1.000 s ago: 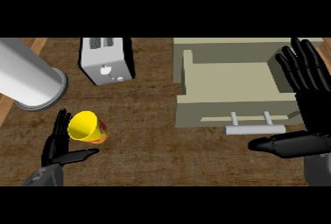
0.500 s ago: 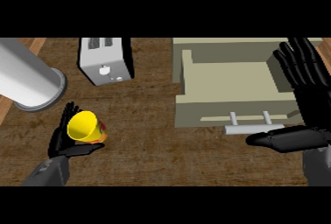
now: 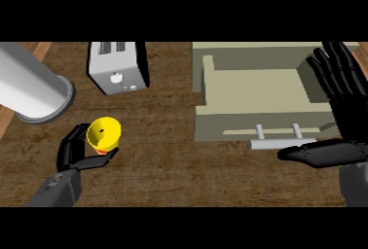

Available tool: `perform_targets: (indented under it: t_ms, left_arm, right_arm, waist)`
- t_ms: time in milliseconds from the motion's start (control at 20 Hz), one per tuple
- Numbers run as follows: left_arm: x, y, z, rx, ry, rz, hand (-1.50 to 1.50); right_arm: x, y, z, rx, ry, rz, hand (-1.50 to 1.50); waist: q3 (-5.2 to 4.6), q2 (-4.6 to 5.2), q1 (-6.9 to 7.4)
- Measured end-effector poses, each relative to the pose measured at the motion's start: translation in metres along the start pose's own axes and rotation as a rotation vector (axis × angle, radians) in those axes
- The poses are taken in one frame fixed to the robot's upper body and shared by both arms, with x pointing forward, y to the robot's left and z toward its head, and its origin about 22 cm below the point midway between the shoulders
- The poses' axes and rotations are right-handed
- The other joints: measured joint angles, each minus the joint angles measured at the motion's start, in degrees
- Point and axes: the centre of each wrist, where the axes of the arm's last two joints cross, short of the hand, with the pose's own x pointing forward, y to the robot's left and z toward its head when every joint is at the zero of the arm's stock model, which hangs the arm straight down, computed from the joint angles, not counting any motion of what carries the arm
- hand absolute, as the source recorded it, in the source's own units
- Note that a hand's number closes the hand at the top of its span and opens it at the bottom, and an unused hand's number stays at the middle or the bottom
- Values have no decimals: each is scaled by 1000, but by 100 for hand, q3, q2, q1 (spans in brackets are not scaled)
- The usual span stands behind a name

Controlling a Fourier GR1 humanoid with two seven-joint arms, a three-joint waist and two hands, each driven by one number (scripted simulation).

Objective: Pick up the cup, place it into the drawer and close the drawer

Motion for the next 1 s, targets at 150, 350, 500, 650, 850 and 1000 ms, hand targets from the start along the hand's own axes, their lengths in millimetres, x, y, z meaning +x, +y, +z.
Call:
perform_targets:
  t_ms: [150,350,500,650,850,1000]
  left_arm:
    - [2,-6,-6,41,-49,-8,150]
    - [-5,-24,1,87,-72,10,150]
    - [-3,-37,-6,78,-103,55,150]
    - [8,-51,-30,25,-155,98,150]
    - [29,-71,-64,-78,-214,136,150]
    - [51,-92,-91,-144,-276,162,150]
  right_arm:
    - [5,-4,-1,-3,-10,-1,-150]
    - [6,0,2,-4,-11,-10,-150]
    - [2,-2,1,-11,-10,-3,-150]
    - [2,-6,0,-12,-3,0,-150]
    - [1,-11,2,-18,6,10,-150]
    - [-2,-11,3,-25,9,15,-150]
  waist:
    - [0,-5,-4]
    - [0,-5,-14]
    - [4,-14,21]
    - [8,-29,44]
    - [19,-60,94]
    - [24,-86,153]
